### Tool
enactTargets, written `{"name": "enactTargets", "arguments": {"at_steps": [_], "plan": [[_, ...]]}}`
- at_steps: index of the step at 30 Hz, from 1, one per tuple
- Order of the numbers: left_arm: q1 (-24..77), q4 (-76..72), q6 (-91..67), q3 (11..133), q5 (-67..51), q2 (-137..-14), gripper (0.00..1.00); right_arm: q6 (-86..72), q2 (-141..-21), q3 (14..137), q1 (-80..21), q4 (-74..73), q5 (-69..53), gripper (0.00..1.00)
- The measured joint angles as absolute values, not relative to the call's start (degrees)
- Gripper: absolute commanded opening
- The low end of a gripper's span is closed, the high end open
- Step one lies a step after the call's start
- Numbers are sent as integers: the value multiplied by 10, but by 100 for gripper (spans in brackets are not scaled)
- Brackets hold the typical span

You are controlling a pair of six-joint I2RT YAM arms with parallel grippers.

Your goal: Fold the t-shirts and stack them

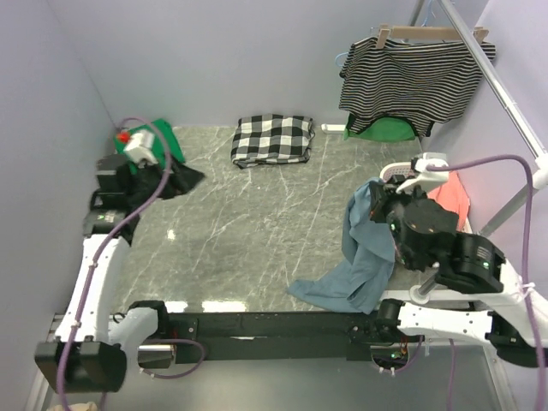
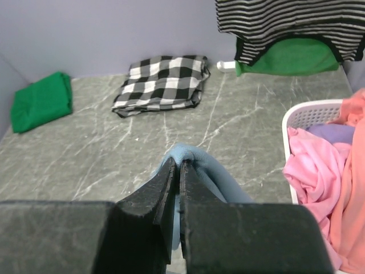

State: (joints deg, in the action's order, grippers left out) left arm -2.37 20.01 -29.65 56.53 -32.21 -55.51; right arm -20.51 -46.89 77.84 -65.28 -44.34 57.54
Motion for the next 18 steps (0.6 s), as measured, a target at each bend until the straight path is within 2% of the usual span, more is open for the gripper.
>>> {"name": "enactTargets", "arguments": {"at_steps": [5, 7, 12, 18], "plan": [[107, 108, -299, 548, -314, -602, 77, -194, -511, 757, -552, -405, 477, 3], [146, 77, -298, 544, -303, -637, 74, -189, -555, 763, -540, -397, 463, 2], [244, 49, -289, 537, -280, -722, 75, -177, -649, 776, -505, -382, 419, 3], [361, 54, -246, 537, -265, -813, 73, -167, -652, 776, -453, -370, 378, 6]]}}
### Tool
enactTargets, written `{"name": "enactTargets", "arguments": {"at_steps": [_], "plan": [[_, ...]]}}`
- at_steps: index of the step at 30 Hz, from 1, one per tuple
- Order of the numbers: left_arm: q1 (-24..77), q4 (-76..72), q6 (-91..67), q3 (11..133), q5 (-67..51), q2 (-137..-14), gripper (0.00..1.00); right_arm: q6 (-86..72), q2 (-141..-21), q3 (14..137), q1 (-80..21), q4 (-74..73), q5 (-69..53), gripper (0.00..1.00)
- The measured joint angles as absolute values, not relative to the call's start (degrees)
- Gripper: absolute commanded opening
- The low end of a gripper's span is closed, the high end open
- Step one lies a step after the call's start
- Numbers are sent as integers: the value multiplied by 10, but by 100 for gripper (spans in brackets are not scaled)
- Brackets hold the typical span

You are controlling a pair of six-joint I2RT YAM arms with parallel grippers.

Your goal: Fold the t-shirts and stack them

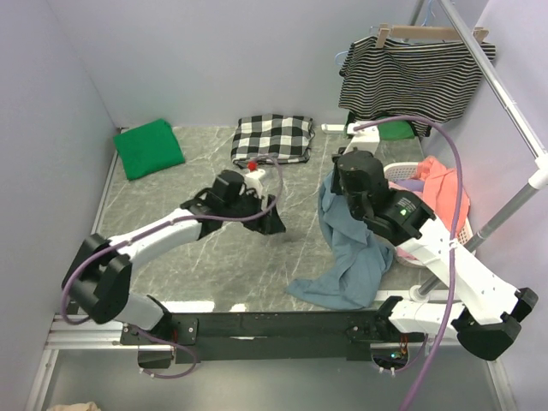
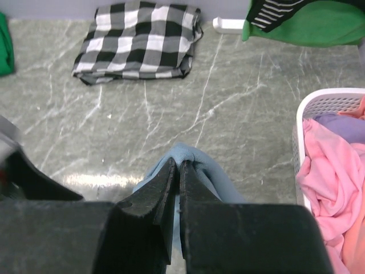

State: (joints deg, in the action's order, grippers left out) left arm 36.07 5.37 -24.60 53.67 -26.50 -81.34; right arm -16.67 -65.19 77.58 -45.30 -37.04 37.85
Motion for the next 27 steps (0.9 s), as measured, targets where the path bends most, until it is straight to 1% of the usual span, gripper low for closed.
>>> {"name": "enactTargets", "arguments": {"at_steps": [3, 7, 12, 15, 19, 22, 25, 27], "plan": [[392, 49, -232, 535, -268, -842, 75, -165, -645, 776, -436, -363, 365, 6], [434, 31, -215, 535, -271, -881, 70, -164, -644, 775, -419, -360, 349, 7], [522, 19, -202, 552, -248, -978, 67, -164, -642, 768, -408, -354, 335, 7], [579, 14, -202, 563, -220, -1025, 68, -164, -641, 763, -402, -354, 329, 7], [630, -7, -204, 588, -189, -1042, 67, -164, -631, 750, -393, -351, 322, 8], [650, -24, -207, 595, -169, -1051, 65, -164, -621, 741, -388, -351, 318, 8], [662, -34, -209, 595, -152, -1061, 59, -164, -615, 734, -383, -349, 315, 8], [669, -38, -209, 602, -143, -1070, 32, -164, -613, 730, -381, -347, 313, 8]]}}
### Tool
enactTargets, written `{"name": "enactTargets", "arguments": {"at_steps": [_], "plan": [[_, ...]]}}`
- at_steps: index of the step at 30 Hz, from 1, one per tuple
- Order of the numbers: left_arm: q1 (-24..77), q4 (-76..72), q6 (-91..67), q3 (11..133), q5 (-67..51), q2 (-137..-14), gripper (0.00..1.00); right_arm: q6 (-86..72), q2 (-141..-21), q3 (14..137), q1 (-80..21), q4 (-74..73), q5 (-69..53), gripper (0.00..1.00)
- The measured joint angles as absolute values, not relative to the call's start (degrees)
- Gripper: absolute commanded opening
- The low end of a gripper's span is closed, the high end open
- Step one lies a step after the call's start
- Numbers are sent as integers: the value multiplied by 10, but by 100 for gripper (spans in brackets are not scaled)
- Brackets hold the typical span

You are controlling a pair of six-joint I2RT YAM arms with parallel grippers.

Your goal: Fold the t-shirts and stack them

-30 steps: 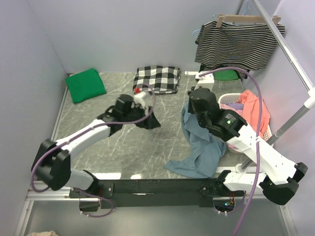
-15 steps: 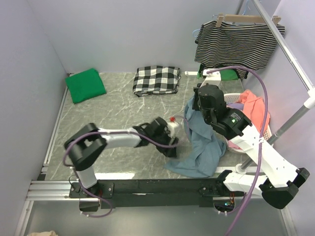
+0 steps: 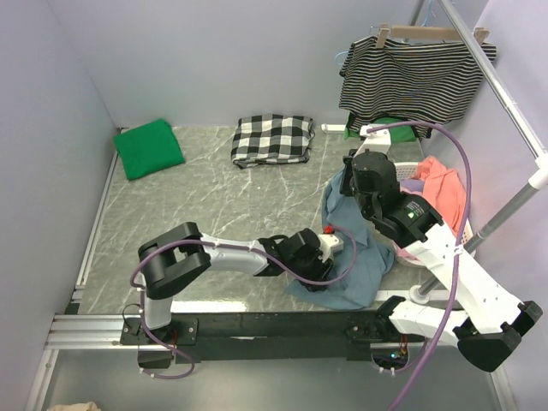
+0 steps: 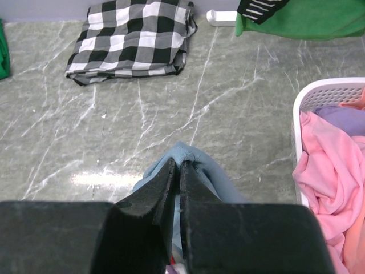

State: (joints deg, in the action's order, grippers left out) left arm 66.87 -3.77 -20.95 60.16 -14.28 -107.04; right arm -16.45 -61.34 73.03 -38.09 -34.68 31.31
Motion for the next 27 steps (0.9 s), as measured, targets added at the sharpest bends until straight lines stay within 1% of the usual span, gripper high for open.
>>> {"name": "enactTargets", "arguments": {"at_steps": [1, 2, 8, 11, 13, 16, 20, 22, 24, 27], "plan": [[672, -38, -213, 606, -137, -1075, 19, -164, -613, 729, -380, -347, 312, 8], [675, -38, -215, 612, -130, -1081, 1, -164, -613, 728, -380, -347, 311, 8], [686, -42, -232, 620, -64, -1089, 1, -164, -612, 727, -379, -347, 307, 5], [681, -22, -248, 588, 1, -1036, 1, -163, -609, 727, -379, -347, 306, 5], [663, 8, -267, 557, 47, -962, 1, -161, -603, 727, -378, -348, 306, 5], [623, 65, -299, 523, 135, -795, 1, -159, -590, 727, -378, -349, 303, 5], [565, 135, -348, 518, 245, -595, 1, -157, -586, 727, -377, -348, 287, 2], [556, 183, -383, 518, 303, -525, 1, -158, -596, 727, -377, -347, 279, 0], [555, 237, -424, 517, 349, -476, 1, -161, -611, 727, -377, -345, 279, 0], [555, 313, -479, 505, 402, -431, 1, -168, -630, 718, -377, -335, 281, 0]]}}
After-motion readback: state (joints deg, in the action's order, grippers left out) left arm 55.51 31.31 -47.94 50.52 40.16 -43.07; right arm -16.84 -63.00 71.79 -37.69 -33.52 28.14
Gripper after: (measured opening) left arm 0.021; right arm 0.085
